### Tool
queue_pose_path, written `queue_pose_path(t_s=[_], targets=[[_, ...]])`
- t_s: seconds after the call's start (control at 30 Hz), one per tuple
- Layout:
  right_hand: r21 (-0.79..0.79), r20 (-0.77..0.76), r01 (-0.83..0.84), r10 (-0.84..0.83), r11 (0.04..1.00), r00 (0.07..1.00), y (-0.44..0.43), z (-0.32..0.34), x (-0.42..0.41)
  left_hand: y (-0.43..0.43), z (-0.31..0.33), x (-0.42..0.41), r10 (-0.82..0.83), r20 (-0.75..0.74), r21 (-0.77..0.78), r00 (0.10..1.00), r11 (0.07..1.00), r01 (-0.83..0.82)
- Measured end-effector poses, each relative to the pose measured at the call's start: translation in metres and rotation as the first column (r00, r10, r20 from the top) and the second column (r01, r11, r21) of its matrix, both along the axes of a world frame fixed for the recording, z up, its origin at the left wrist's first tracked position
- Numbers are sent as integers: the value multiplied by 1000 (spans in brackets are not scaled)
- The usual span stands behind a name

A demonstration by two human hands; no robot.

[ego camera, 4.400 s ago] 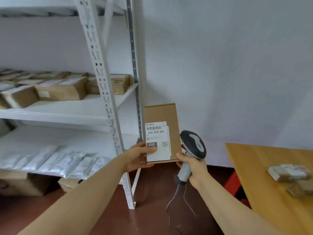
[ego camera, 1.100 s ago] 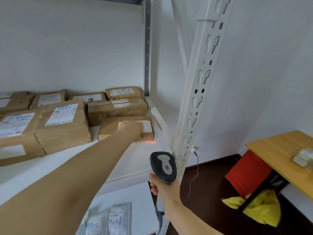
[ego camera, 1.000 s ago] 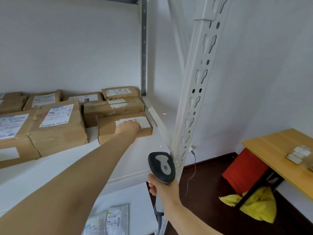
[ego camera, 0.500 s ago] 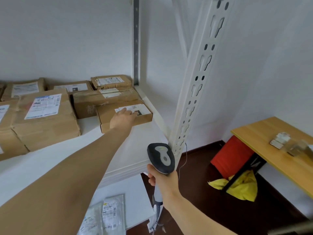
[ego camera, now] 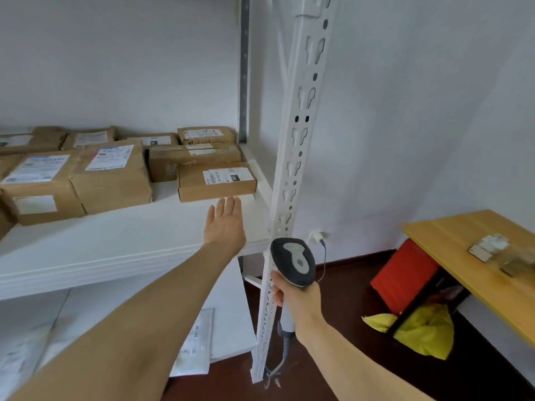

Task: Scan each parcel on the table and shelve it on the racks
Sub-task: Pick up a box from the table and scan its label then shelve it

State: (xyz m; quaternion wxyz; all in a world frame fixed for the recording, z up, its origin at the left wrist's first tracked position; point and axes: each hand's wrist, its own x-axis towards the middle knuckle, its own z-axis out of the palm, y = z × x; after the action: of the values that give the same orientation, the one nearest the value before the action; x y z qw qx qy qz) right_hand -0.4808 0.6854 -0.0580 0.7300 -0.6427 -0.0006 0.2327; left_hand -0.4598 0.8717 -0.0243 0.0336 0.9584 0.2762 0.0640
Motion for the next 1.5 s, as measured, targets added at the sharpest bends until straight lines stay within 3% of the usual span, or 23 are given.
queue_pose_path(t_s=[0.2, 0.3, 0.5, 0.73, 1.07, 1.2, 1.5], targets=[[30, -80, 149, -146, 988, 986, -118, -6, 12, -112, -10, -15, 190, 64, -124, 980, 976, -181], [23, -101, 248, -244, 969, 964, -182, -8, 22, -178, -18, -10, 169, 88, -133, 982, 979, -156], [54, -113, 479, -471, 876, 875, -312, -9, 45, -305, -30, 35, -116, 7, -99, 993, 988, 116], [82, -179, 698, -679, 711, 712, -447, -16, 66, -452, -28, 111, -488, -18, -50, 873, 872, 487], [28, -194, 799, -780, 601, 595, -574, -36, 171, -604, -65, 256, -672, -83, -169, 735, 737, 655], [-31, -213, 793, -780, 608, 589, -617, -41, 225, -647, -75, 321, -664, -158, -256, 731, 743, 619], [-65, -297, 765, -744, 641, 599, -693, -55, 315, -719, -93, 414, -666, -236, -290, 707, 743, 603]])
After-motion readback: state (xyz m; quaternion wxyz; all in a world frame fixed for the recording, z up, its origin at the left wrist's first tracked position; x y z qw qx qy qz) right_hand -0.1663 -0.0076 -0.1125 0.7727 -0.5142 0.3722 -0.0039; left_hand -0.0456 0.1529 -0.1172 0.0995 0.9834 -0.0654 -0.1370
